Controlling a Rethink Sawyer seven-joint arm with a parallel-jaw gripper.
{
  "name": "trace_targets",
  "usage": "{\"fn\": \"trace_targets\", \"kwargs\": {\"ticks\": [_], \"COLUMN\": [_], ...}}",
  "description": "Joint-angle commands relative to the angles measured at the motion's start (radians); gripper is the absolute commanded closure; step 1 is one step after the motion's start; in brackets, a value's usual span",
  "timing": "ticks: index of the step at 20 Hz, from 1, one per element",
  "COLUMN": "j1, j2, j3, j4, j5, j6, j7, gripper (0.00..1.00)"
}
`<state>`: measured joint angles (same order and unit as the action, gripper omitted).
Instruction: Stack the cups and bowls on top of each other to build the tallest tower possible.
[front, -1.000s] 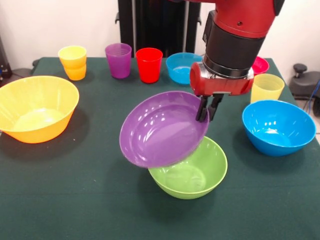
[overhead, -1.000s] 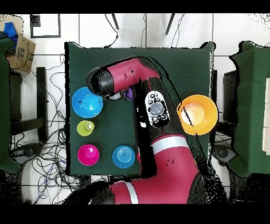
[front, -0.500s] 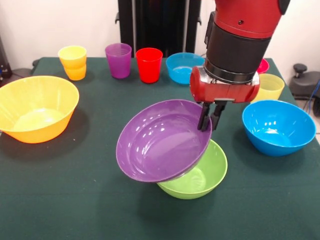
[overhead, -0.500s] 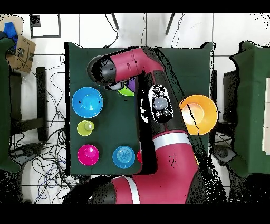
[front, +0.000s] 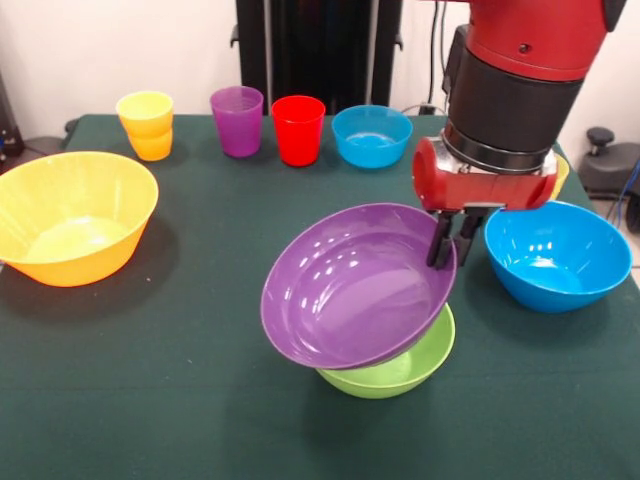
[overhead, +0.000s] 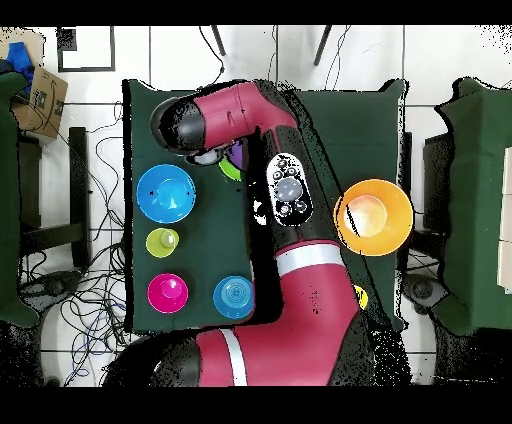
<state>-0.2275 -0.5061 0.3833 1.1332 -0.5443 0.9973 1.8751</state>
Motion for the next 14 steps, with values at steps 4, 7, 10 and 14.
{"fn": "trace_targets", "kwargs": {"ticks": [4, 7, 10, 14], "j1": [0.026, 0.035, 0.027, -0.009], "j2": [0.041, 0.035, 0.040, 0.007], "j3": [-0.001, -0.004, -0.006, -0.006], "j4": [-0.009, 0.004, 0.022, 0.082], "j5": [0.019, 0.021, 0.011, 0.012], "j6": [0.072, 0.066, 0.033, 0.006], "j7": [-0.025, -0.016, -0.025, -0.063], "gripper": [1.00, 1.00, 1.00, 1.00]}}
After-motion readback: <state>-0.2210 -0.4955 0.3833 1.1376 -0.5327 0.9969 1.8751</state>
